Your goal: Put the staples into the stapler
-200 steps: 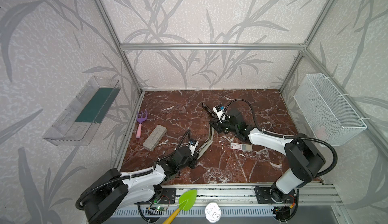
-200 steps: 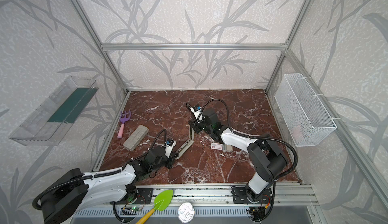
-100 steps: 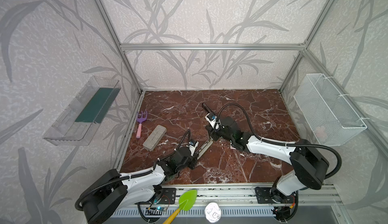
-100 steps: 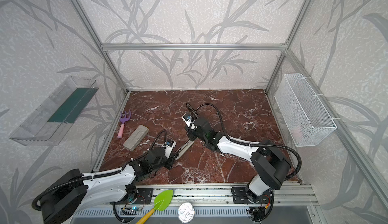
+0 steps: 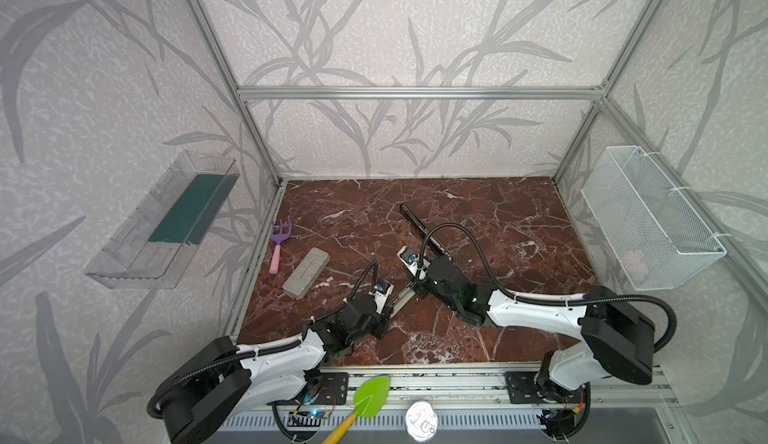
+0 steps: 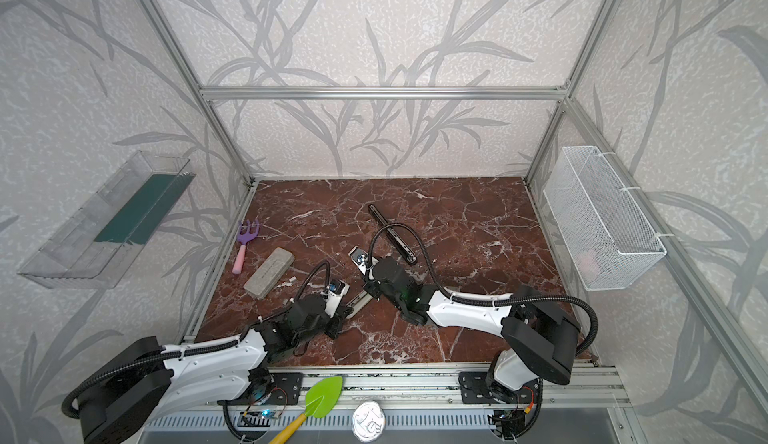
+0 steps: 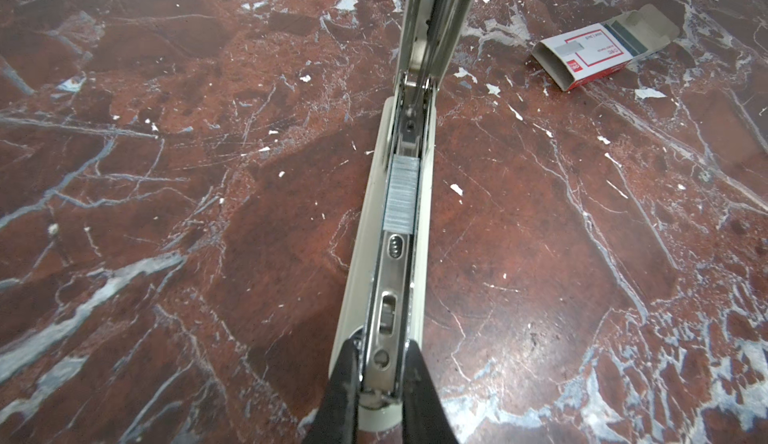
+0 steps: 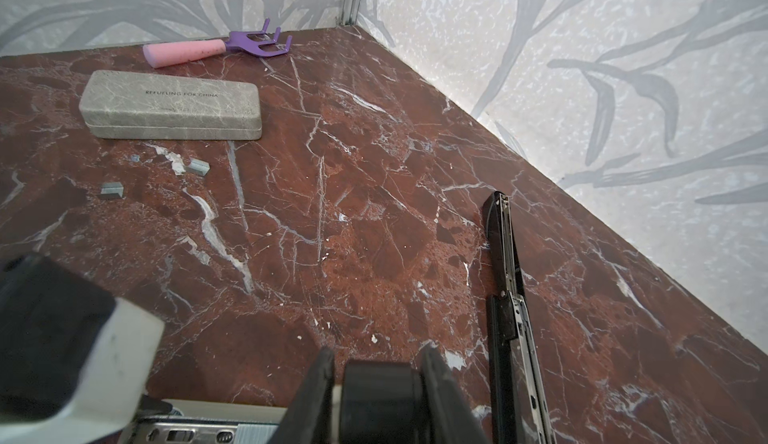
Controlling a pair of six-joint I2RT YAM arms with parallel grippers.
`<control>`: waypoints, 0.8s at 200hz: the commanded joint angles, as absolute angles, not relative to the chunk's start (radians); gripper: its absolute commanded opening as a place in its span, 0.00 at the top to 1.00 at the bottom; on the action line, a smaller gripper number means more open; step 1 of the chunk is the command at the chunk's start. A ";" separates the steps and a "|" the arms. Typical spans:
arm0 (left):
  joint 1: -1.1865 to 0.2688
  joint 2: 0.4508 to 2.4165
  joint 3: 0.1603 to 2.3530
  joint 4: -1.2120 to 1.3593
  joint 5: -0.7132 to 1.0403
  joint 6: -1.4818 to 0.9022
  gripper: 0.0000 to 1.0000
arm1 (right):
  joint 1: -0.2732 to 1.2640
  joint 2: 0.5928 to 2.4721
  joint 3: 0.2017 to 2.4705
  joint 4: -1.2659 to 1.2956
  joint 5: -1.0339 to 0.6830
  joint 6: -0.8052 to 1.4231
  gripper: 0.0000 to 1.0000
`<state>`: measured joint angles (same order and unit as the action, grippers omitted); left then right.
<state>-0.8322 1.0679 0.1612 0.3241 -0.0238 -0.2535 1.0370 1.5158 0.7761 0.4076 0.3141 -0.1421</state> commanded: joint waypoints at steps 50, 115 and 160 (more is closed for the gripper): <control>-0.832 1.054 0.155 0.414 -0.054 -0.287 1.00 | 1.136 1.485 0.750 0.496 0.324 -0.083 0.78; -0.831 1.054 0.149 0.422 -0.059 -0.290 1.00 | 1.229 1.515 0.742 0.554 0.396 -0.111 0.77; -0.832 1.045 0.144 0.426 -0.060 -0.291 1.00 | 1.271 1.532 0.743 0.579 0.430 -0.132 0.75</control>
<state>-0.8436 1.0595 0.1417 0.3466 -0.0093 -0.2356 1.1942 1.5356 0.7353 0.4538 0.5415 -0.2058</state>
